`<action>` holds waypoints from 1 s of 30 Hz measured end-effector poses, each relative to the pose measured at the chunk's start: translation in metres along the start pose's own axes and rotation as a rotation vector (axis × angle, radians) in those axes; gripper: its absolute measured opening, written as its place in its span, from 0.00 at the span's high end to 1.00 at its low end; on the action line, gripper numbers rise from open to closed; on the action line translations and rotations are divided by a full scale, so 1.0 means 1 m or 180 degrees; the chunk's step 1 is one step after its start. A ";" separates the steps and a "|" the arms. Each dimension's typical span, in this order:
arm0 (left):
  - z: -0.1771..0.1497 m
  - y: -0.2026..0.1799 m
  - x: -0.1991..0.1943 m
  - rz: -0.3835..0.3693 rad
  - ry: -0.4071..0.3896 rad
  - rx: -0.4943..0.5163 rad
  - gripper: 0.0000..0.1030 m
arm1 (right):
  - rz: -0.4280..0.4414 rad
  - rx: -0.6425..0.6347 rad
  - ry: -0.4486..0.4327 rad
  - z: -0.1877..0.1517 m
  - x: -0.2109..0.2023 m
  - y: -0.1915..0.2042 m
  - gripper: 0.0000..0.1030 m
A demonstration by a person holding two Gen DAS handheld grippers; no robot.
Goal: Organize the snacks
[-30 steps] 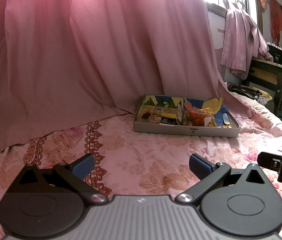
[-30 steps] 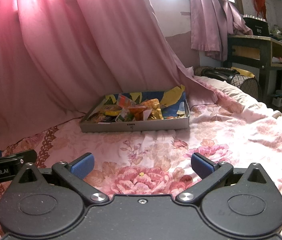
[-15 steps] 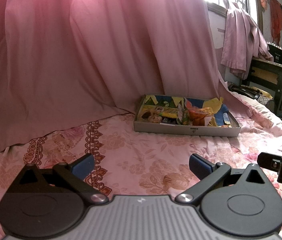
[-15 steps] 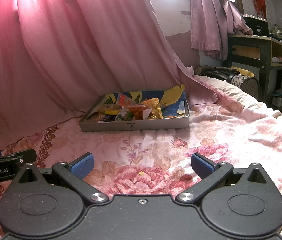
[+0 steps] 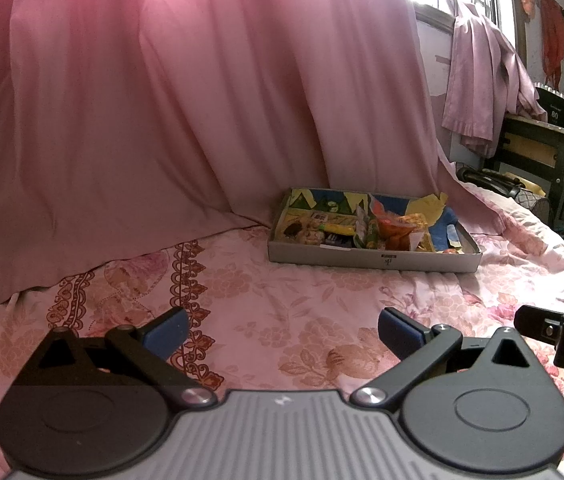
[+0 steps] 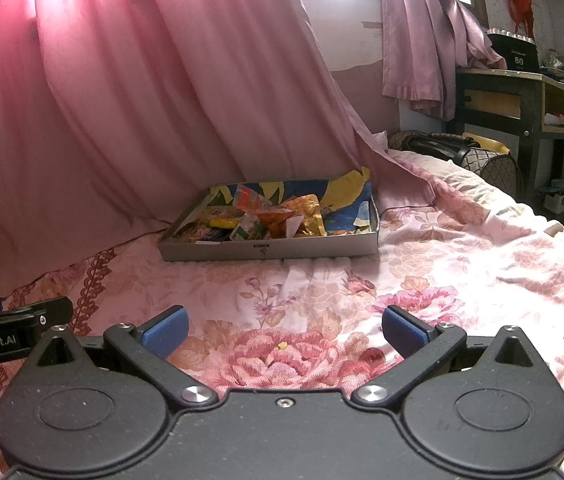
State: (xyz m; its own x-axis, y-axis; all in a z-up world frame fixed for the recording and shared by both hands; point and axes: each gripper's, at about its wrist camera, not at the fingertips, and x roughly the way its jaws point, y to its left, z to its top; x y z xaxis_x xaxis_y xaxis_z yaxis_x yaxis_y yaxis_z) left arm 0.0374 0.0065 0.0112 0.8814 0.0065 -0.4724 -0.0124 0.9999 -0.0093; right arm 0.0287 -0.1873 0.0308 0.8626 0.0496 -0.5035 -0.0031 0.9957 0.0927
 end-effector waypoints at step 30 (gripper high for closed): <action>0.001 0.000 0.001 -0.0003 0.0005 0.0007 0.00 | -0.0005 -0.0001 0.0013 -0.003 -0.001 0.000 0.01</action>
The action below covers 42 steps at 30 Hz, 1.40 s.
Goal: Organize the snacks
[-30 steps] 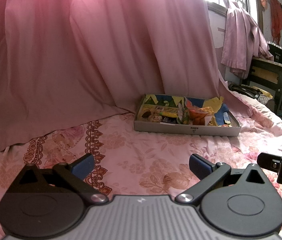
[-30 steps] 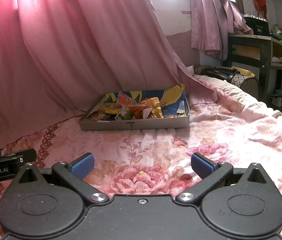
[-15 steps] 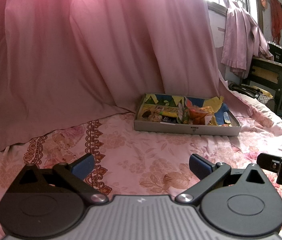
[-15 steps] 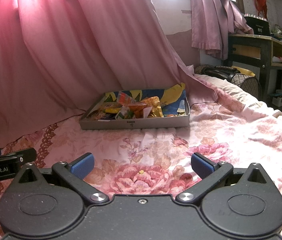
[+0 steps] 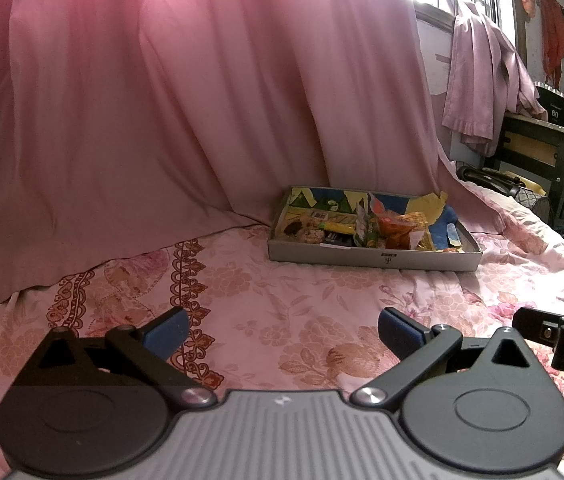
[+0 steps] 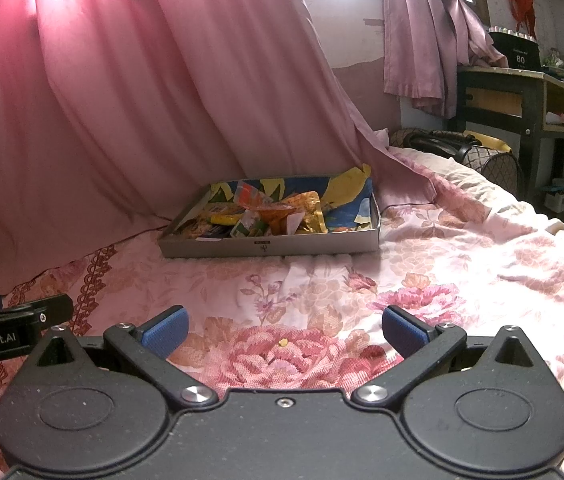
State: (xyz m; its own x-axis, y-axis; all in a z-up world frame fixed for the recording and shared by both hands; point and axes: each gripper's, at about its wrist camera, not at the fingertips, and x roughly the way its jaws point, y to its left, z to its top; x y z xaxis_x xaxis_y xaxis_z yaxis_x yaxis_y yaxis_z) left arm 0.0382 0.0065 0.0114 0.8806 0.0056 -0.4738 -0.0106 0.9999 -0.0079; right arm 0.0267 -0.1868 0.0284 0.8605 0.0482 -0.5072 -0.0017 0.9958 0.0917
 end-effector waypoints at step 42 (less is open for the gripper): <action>0.003 -0.006 -0.013 0.0027 -0.0096 0.0155 0.00 | -0.0013 -0.0014 0.0031 -0.003 0.004 0.002 0.01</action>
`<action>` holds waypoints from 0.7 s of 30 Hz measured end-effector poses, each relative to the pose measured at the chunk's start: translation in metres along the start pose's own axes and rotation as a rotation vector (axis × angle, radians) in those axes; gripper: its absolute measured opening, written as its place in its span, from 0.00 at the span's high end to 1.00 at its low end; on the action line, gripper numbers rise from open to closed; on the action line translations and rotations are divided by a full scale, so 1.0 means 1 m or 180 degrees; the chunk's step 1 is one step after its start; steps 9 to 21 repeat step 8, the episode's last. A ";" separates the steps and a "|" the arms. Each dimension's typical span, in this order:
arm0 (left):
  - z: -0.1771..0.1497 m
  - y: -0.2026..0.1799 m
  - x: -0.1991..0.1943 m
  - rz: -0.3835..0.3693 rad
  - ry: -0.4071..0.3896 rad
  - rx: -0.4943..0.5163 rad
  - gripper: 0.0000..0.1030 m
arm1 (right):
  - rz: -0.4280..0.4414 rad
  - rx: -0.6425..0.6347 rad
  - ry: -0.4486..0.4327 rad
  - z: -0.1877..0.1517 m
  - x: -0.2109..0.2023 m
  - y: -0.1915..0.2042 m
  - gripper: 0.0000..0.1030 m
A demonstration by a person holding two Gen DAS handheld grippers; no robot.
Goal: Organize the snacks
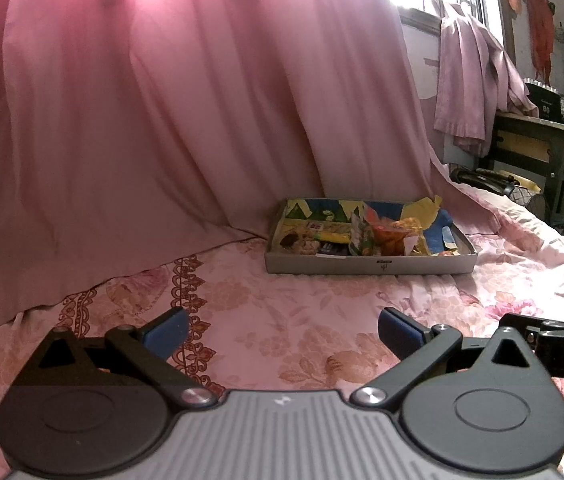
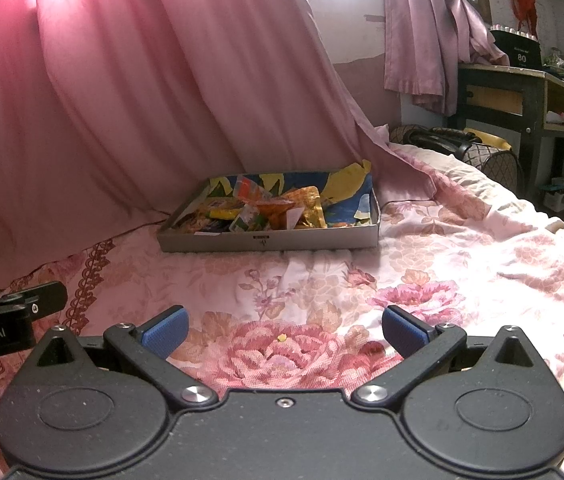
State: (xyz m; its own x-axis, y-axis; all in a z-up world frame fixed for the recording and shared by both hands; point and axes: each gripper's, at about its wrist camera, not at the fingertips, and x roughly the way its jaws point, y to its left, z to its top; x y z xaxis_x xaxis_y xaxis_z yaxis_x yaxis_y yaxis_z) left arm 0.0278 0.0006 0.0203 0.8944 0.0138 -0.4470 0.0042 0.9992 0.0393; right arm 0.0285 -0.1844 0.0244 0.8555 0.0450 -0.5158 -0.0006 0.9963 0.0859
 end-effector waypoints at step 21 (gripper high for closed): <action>0.000 -0.001 0.001 -0.0003 0.0025 0.0014 0.00 | 0.0001 -0.0005 0.0010 -0.002 0.000 0.000 0.01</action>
